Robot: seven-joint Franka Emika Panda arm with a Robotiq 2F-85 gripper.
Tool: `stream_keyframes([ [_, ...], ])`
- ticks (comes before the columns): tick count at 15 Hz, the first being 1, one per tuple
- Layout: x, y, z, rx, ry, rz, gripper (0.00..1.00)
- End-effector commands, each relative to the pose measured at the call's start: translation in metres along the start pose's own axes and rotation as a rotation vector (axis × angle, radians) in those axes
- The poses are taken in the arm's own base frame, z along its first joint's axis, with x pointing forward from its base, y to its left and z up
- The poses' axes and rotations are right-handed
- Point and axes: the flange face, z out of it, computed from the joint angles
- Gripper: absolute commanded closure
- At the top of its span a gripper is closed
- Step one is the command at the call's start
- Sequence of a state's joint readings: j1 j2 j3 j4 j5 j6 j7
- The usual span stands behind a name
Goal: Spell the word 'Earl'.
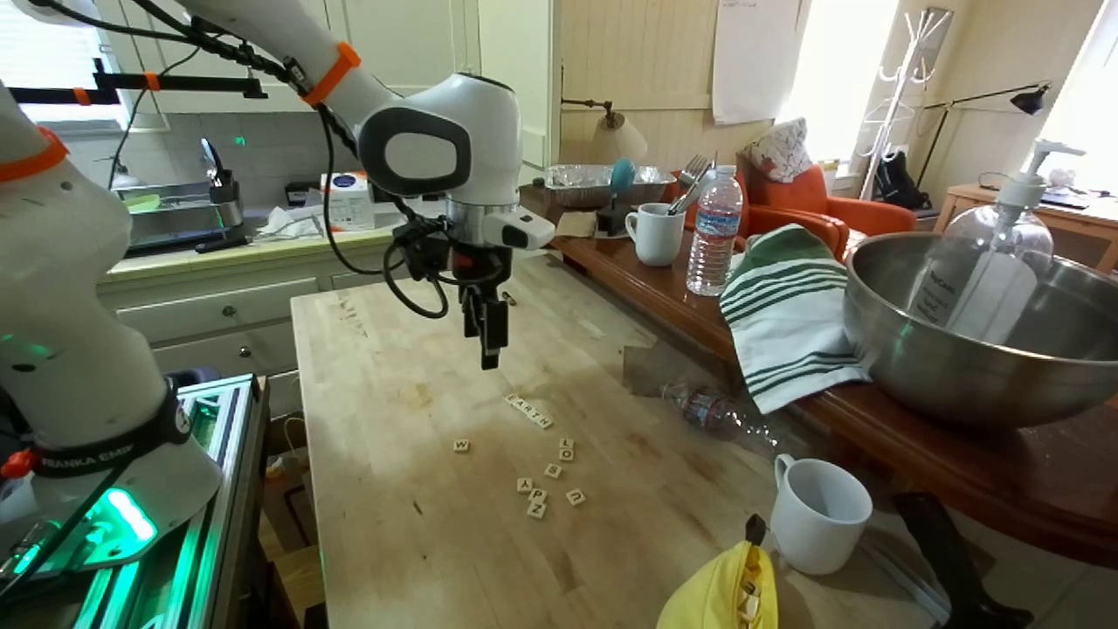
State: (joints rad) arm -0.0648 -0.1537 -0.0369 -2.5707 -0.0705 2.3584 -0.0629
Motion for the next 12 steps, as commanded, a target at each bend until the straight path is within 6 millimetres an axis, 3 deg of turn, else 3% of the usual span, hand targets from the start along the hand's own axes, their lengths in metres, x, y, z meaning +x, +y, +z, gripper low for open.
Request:
stream_keyframes([
  [1,0.001,0.0,-0.001,0.0,0.0,0.0,0.0],
  [5,0.016,0.009,0.02,0.002,-0.029,0.001,0.0],
  [12,0.049,0.026,0.05,0.026,0.017,-0.245,0.0],
])
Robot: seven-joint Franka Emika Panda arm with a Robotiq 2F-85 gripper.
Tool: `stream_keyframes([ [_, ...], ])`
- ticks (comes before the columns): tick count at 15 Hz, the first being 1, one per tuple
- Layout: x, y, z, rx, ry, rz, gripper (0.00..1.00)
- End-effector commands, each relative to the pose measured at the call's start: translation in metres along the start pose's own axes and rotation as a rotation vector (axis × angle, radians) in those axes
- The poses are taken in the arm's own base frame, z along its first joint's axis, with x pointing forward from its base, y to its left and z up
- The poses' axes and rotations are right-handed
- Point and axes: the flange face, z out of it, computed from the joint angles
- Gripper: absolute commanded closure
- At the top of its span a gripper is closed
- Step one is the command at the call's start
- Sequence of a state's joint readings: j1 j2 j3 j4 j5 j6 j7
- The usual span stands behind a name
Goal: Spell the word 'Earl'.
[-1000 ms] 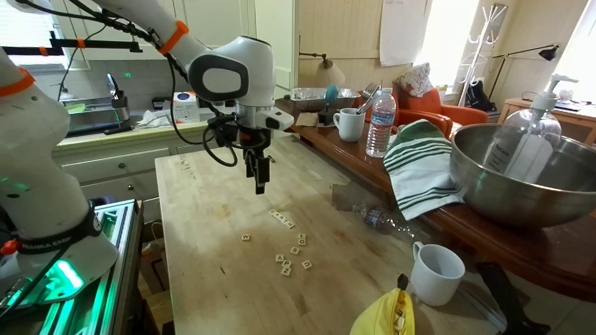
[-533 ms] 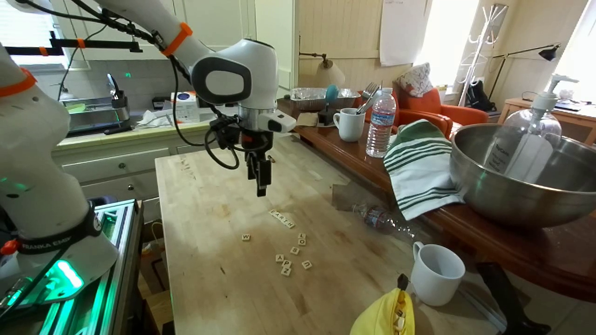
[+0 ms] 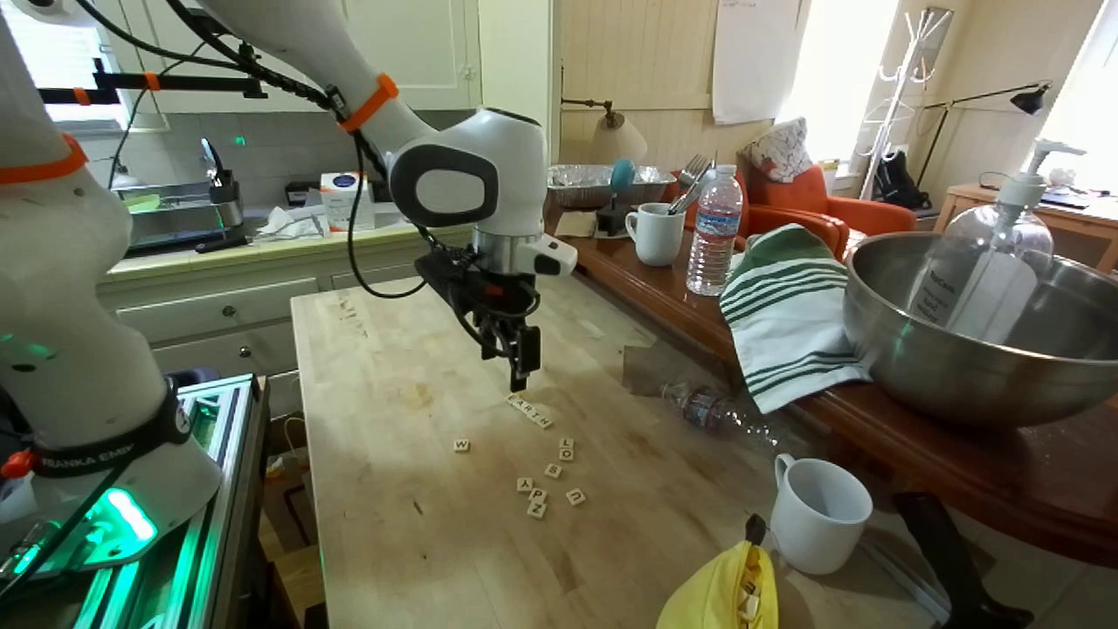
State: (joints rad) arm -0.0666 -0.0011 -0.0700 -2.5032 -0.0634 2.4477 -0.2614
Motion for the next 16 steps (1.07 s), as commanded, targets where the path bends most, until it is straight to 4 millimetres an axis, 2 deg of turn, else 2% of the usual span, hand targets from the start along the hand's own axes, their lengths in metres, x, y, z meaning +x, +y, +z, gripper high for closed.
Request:
stream_keyframes([
  [1,0.005,0.003,0.004,0.002,0.004,-0.03,0.0],
  [3,0.007,0.004,0.008,0.004,-0.001,-0.038,0.0],
  [8,0.008,0.004,0.005,0.002,0.006,-0.038,0.0],
  [13,0.011,0.012,0.003,-0.048,0.113,-0.108,0.0],
  [14,0.012,0.014,0.004,-0.048,0.131,-0.114,0.25],
  [16,0.013,0.017,0.006,-0.053,0.162,-0.128,0.34],
])
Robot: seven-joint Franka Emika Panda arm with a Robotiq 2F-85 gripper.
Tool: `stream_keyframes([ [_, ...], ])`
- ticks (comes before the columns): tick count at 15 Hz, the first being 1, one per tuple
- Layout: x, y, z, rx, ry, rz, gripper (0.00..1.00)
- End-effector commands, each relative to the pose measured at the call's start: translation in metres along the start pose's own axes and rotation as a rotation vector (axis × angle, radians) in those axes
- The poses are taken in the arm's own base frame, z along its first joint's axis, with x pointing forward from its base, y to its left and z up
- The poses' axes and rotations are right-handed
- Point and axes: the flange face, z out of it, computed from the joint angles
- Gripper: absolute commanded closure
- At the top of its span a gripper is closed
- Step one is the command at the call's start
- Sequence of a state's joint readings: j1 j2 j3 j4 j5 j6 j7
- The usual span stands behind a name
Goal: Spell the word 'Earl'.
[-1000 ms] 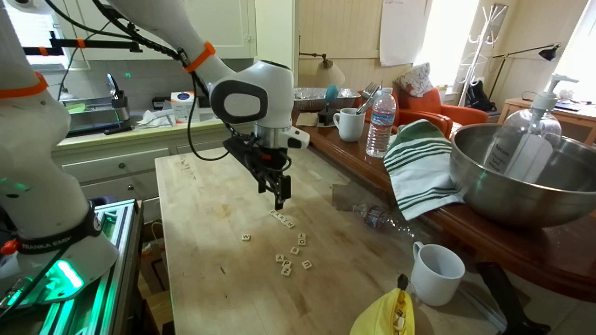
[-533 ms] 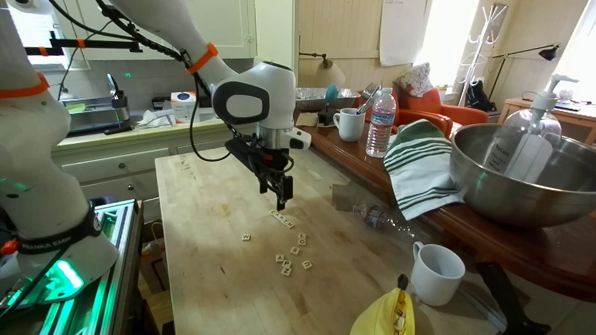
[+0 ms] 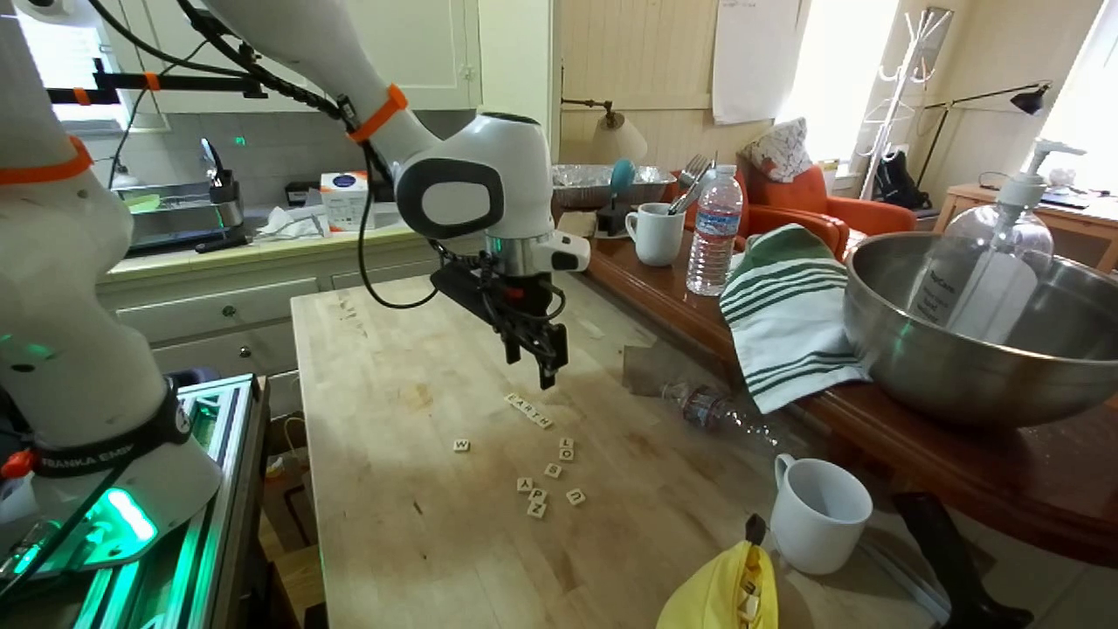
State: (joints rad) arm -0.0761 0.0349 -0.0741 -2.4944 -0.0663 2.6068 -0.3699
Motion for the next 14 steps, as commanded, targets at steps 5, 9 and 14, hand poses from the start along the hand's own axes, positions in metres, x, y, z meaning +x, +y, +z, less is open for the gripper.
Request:
stream_keyframes([
  [5,-0.005,0.009,0.021,-0.012,0.046,-0.057,0.73],
  [9,-0.012,0.01,0.033,-0.001,0.018,-0.059,1.0],
  [14,-0.013,0.014,0.041,-0.002,0.04,-0.058,1.0],
])
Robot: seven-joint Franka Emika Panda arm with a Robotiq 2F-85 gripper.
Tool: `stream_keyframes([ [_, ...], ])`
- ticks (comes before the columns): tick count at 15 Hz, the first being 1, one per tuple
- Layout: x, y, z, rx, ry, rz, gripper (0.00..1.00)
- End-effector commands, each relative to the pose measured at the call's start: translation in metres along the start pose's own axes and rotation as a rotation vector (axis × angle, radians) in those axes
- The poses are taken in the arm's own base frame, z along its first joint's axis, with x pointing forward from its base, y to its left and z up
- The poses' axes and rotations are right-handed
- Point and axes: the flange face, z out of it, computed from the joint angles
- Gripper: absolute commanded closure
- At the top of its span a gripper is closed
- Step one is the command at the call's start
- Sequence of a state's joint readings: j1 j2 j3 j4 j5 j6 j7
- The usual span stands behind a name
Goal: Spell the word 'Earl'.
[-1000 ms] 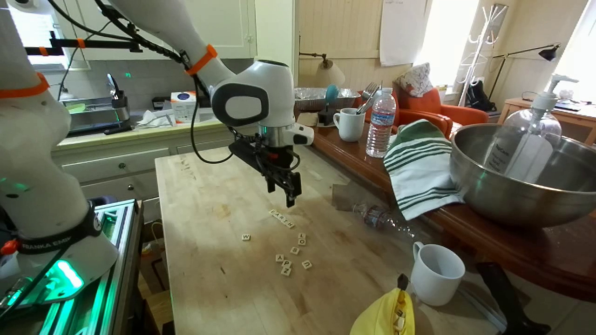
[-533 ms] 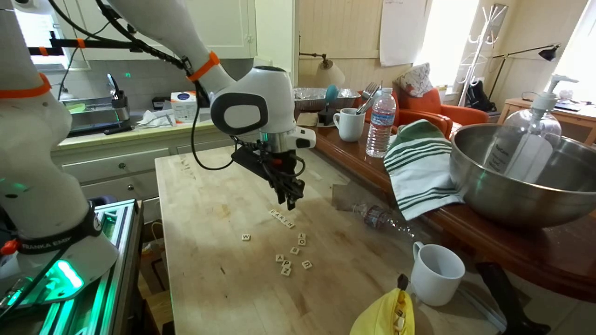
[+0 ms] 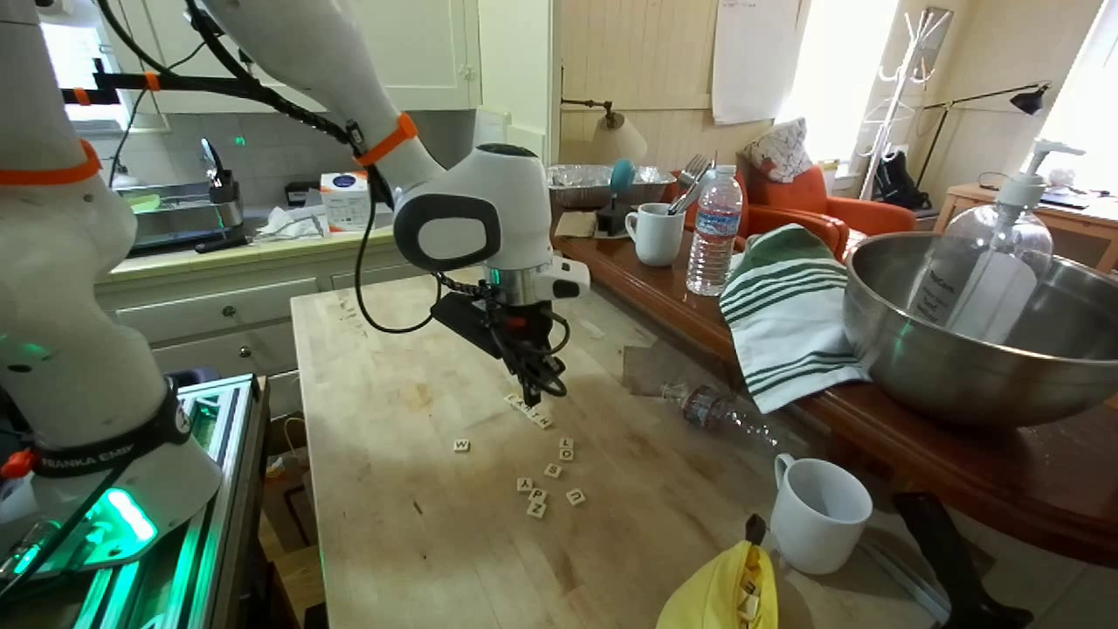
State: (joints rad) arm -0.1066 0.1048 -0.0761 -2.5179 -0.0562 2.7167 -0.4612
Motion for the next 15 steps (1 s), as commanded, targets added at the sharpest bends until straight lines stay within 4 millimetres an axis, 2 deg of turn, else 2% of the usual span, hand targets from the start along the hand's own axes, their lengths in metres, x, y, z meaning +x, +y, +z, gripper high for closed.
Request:
stream_keyframes([
  [1,-0.003,0.003,0.011,0.003,0.029,-0.005,1.0],
  [15,0.003,0.003,0.033,0.052,0.057,-0.019,1.0],
])
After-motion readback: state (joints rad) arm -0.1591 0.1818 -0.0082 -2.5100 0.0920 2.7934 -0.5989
